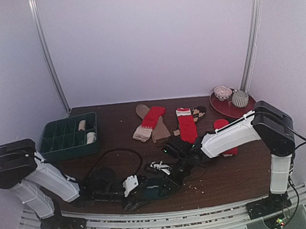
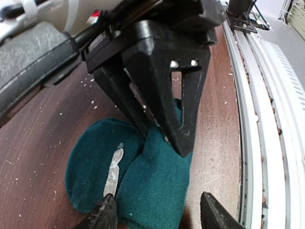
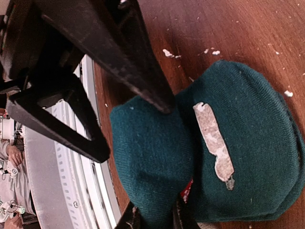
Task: Roll the socks
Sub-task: Roll a pair of socks at the center of the board.
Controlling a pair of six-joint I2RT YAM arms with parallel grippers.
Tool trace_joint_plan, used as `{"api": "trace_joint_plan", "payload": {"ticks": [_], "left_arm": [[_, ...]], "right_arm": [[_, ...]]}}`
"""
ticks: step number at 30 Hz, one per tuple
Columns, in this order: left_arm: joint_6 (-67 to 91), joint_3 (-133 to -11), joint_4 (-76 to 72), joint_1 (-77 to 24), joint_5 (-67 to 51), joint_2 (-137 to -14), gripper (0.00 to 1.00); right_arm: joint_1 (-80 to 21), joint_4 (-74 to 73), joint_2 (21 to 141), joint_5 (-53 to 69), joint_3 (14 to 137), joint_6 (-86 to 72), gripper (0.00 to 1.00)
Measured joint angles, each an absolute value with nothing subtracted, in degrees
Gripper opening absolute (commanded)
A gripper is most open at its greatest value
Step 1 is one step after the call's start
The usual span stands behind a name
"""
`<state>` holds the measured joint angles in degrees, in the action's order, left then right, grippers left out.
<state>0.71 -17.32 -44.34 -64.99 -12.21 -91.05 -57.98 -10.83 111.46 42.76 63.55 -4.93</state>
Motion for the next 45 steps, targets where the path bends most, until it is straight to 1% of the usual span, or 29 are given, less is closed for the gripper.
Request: {"api": "trace_joint_plan", "payload": {"ticks": [1,3,5,8,10,11,13,16,17,19,20,21,22,24,27,30,37,42,45], "left_arm": [[0.7,-17.4,-44.8,-65.0,-12.2,-91.7,0.53],[0.7,-17.5,-45.5,-65.0,-12.2,-92.5,0.4],[0.7,-18.2,-45.5,-65.0,-12.0,-93.7,0.3],[0.5,-19.6,-45.3,-65.0,-12.1,-95.3,0.15],[0.7,-20.1,-45.3,-65.0,-12.3,-95.9,0.03],[1.0,-20.3,-45.3,-65.0,-12.4,-96.1,0.0],[1.9,-20.3,-45.5,-65.0,-12.3,-96.1,0.0],[4.9,-20.4,-45.3,-65.0,-12.1,-96.1,0.0],[6.1,-20.5,-45.2,-64.9,-12.0,-96.1,0.0],[9.3,-21.0,-44.5,-64.7,-12.0,-96.1,0.0],[10.9,-21.2,-44.3,-64.5,-12.1,-96.1,0.0],[12.9,-21.2,-44.1,-64.3,-12.4,-96.1,0.0],[14.9,-21.2,-43.9,-63.9,-12.9,-96.1,0.0],[18.9,-21.3,-43.5,-63.0,-14.3,-96.1,0.0],[23.8,-22.0,-42.3,-61.7,-16.7,-96.3,0.0],[28.3,-23.5,-41.7,-60.5,-20.2,-98.0,0.0],[33.6,-23.2,-44.7,-58.9,-24.8,-100.4,0.0],[35.2,-22.1,-47.0,-58.7,-26.4,-100.9,0.0],[35.4,-22.0,-47.1,-58.7,-27.1,-100.9,0.0]], "right_arm": [[-57.9,-11.0,111.5,43.0,63.5,-4.9,0.16],[-57.9,-11.1,111.6,43.4,63.5,-4.9,0.16],[-57.8,-11.2,111.7,43.8,63.6,-4.9,0.16],[-57.6,-11.7,111.8,44.2,63.7,-4.9,0.18],[-57.4,-12.0,111.8,44.3,63.9,-4.9,0.2],[-57.3,-12.3,111.8,44.3,63.9,-4.9,0.2],[-57.2,-12.4,111.8,44.4,63.9,-4.9,0.21],[-57.2,-11.7,111.1,44.0,63.3,-5.1,0.28],[-57.2,-10.7,110.3,43.5,62.3,-5.3,0.29],[-57.4,-7.1,107.3,40.7,58.8,-5.7,0.33],[-57.5,-4.7,105.2,38.7,56.4,-6.0,0.37],[-57.5,-2.6,103.2,37.3,54.2,-6.1,0.49],[-57.7,0.9,100.3,35.3,50.9,-6.1,0.56],[-58.5,8.5,93.1,31.0,43.1,-5.2,0.6],[-60.4,17.8,85.2,24.5,35.2,-1.4,0.61],[-64.6,22.0,83.9,17.9,34.9,4.8,0.62],[-72.0,23.1,89.5,6.7,38.2,15.2,0.63],[-72.6,22.3,94.4,2.4,39.5,19.1,0.62],[-72.6,21.5,97.1,0.1,40.8,19.9,0.58]]}}
